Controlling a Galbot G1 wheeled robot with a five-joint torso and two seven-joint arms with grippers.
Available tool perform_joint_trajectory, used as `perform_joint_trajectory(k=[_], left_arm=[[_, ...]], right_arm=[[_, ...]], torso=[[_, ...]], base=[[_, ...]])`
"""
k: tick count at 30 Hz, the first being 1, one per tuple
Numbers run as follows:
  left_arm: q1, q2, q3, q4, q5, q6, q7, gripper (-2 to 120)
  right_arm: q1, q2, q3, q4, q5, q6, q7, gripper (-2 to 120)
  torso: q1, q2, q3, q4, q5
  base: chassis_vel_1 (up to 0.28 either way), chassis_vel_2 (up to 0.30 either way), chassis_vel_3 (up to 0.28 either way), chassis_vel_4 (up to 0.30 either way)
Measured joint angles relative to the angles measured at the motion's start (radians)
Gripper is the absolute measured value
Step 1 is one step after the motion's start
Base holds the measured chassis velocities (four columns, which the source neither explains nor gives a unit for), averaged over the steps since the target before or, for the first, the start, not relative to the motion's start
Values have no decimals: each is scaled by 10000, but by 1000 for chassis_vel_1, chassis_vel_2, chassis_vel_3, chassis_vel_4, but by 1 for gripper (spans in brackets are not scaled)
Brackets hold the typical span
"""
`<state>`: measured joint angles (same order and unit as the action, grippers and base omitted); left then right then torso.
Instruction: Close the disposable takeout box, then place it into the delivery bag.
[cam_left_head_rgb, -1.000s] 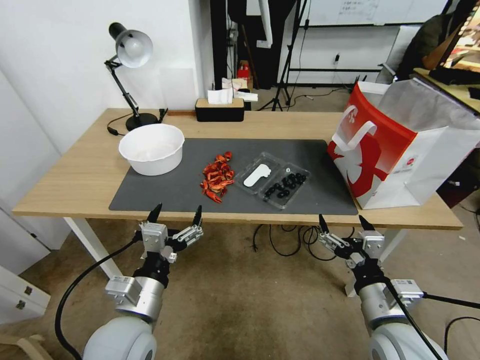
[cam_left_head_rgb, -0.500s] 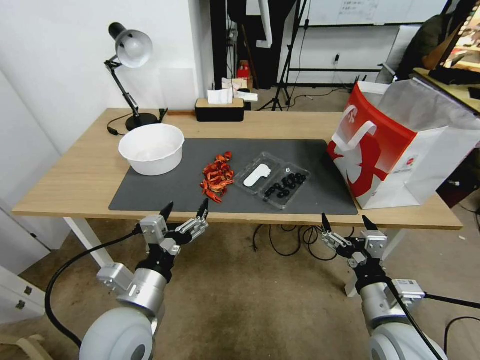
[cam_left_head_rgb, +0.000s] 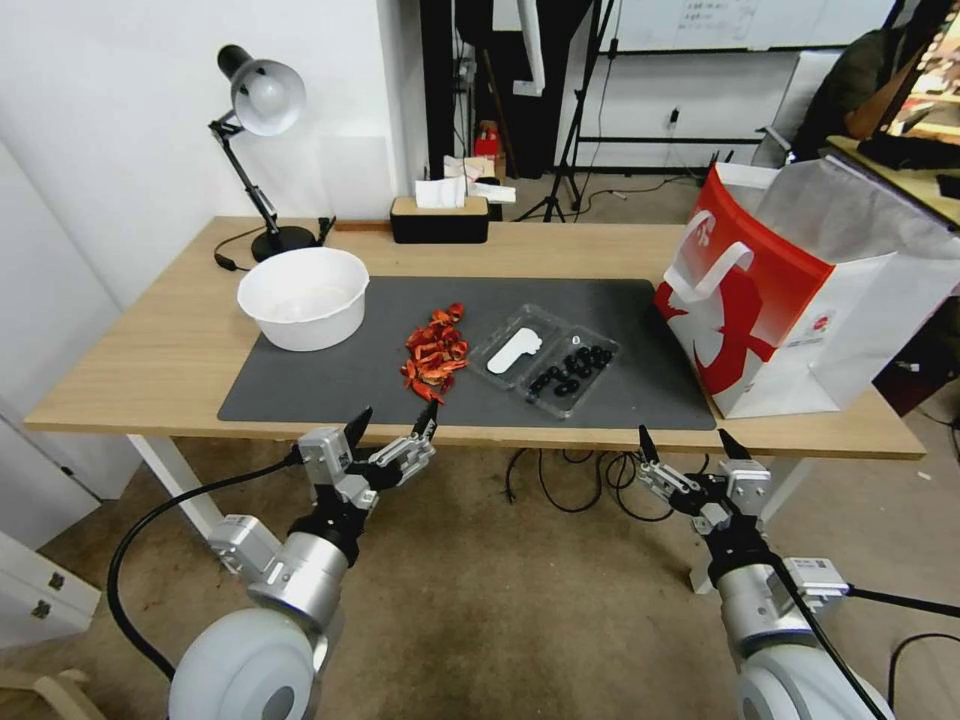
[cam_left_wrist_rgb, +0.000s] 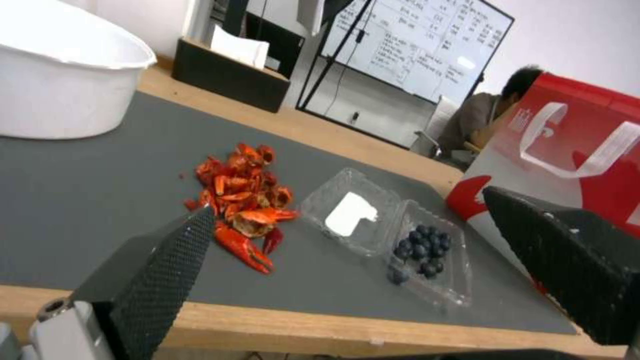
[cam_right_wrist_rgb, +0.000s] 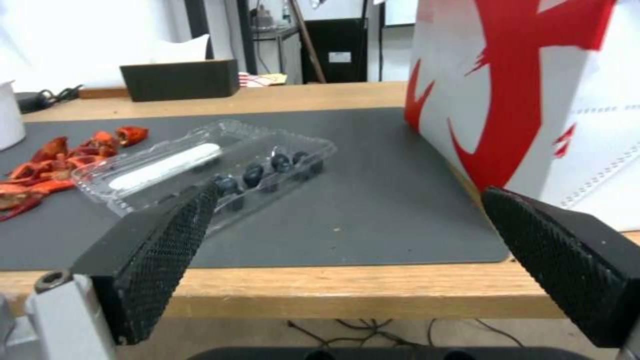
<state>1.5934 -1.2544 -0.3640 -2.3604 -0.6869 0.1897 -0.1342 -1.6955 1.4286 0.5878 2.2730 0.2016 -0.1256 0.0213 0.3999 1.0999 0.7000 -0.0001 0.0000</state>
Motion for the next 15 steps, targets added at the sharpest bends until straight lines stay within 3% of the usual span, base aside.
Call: perform_joint_trajectory(k=[8,11,13,15], left_arm=[[200,108,-178,-8,470,-36,32,100],[205,117,-184,-10,490,-33,35,100],[80,372,-93,93,739,-20,94,100],[39,461,-35,154,783,-22,135,100]], right_arm=[[827,-1163,-822,-409,1938,157,22,100],[888,-1244,-882,-441,2046,164,21,100],[1207,-2023,-1099,-581,2707,435,-93,100],[1269,-2250,-1124,-587,2817,468,-133,100]], torso=[[1,0,1,2,2],[0,0,0,2,3],[0,0,0,-2,-1],[0,0,0,-3,-2]], base=[[0,0,0,0],[0,0,0,0],[0,0,0,0],[0,0,0,0]])
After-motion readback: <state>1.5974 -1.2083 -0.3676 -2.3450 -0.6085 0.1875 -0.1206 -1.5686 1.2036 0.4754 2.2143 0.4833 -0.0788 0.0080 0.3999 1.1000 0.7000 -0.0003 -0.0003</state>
